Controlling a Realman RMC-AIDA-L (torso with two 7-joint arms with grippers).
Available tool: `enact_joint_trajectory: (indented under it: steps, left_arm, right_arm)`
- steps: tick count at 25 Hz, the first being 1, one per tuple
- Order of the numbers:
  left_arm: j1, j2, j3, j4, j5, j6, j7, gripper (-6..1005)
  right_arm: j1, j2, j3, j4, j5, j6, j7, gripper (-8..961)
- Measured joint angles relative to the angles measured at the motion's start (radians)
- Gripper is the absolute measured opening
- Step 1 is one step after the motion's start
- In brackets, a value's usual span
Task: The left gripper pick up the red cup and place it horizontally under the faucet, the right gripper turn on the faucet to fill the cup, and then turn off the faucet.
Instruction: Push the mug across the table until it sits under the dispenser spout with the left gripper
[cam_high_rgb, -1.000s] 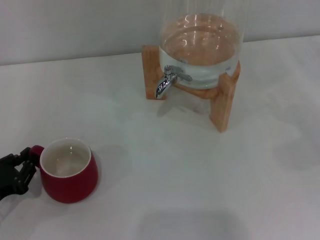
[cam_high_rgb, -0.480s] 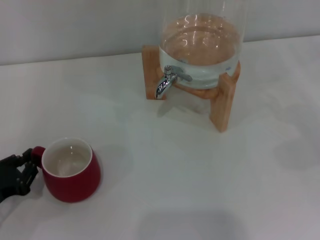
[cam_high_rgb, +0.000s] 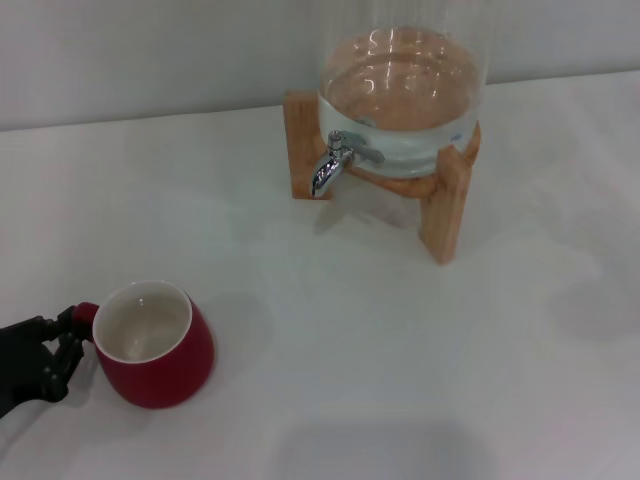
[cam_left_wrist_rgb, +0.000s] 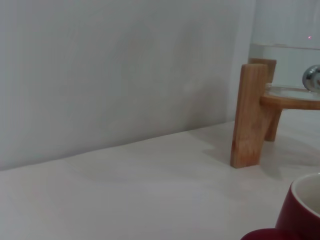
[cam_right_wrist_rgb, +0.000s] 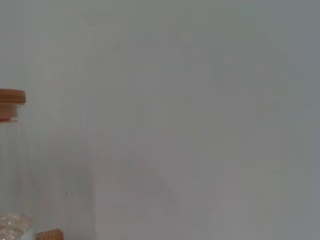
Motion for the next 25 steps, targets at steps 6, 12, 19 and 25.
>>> enact_joint_trajectory:
  steps: [6,12,19,25]
  left_arm:
    - [0.003,-0.002,0.001,0.024,0.009,-0.003,0.006,129]
    - [0.007,-0.004,0.001,0.024,-0.002,-0.004,0.016,126]
    - [0.001,-0.004,-0.002,0.017,-0.042,0.003,0.016,125]
    - [-0.012,-0.005,-0.001,0.012,-0.068,0.005,0.016,125]
  right_arm:
    - [-0.001,0.0,0.0,-0.001,0.0,0.007,0.0,719]
    - [-0.002,0.0,0.0,-0.002,0.0,0.009,0.0,719]
    - [0.001,0.0,0.0,-0.004,0.0,0.008,-0.001,719]
    - [0.002,0.0,0.0,-0.006,0.0,0.007,-0.002,719]
